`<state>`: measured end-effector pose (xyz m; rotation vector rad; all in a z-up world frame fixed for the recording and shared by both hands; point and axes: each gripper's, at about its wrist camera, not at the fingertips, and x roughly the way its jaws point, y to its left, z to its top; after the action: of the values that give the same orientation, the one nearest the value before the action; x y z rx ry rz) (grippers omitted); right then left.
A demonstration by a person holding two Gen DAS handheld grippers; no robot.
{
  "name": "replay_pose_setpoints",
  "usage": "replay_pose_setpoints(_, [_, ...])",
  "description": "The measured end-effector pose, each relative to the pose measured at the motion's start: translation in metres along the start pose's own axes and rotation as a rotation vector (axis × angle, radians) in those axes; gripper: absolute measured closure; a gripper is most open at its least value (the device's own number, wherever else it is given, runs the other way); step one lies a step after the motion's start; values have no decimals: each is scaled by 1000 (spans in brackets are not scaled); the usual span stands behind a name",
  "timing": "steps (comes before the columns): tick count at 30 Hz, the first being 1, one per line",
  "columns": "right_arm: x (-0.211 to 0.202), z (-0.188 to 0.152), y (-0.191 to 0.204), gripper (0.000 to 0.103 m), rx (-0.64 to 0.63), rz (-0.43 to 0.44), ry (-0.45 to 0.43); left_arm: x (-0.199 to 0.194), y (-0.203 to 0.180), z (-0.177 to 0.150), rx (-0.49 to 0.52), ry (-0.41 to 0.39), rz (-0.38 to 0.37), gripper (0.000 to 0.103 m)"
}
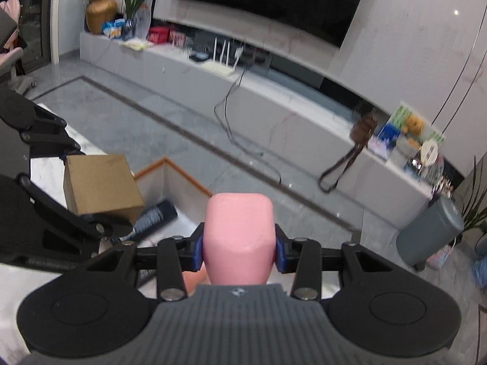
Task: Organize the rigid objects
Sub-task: 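Lower the cube into the box with the left tool while the right tool lowers the pink bottle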
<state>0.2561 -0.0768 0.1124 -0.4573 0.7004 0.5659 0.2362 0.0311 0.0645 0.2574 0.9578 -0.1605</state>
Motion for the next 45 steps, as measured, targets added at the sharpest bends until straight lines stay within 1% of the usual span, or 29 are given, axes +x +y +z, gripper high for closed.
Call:
replay_pose_setpoints(7, [37,-31,1,61,30,57,108,36,-8,-8,16,78,-12,36])
replay_pose_setpoints(14, [68,-51,13,61,42,95,177,66,-8,-14,-14,138,-19,36])
replay_pose_setpoints(21, [92,-61,24,61,59,130,231,78,-4,-16,-34,170,-8,36])
replay_pose_setpoints(32, [120,-70,39,61,74,203,319,102,-5,-23,-24,242,0,36])
replay_pose_setpoints(40, [133,-71,44,61,76,223,358,113,-4,-25,-8,268,15,36])
replay_pose_setpoints(45, [142,-71,46,61,84,234,385,115,-4,-23,-12,269,15,36])
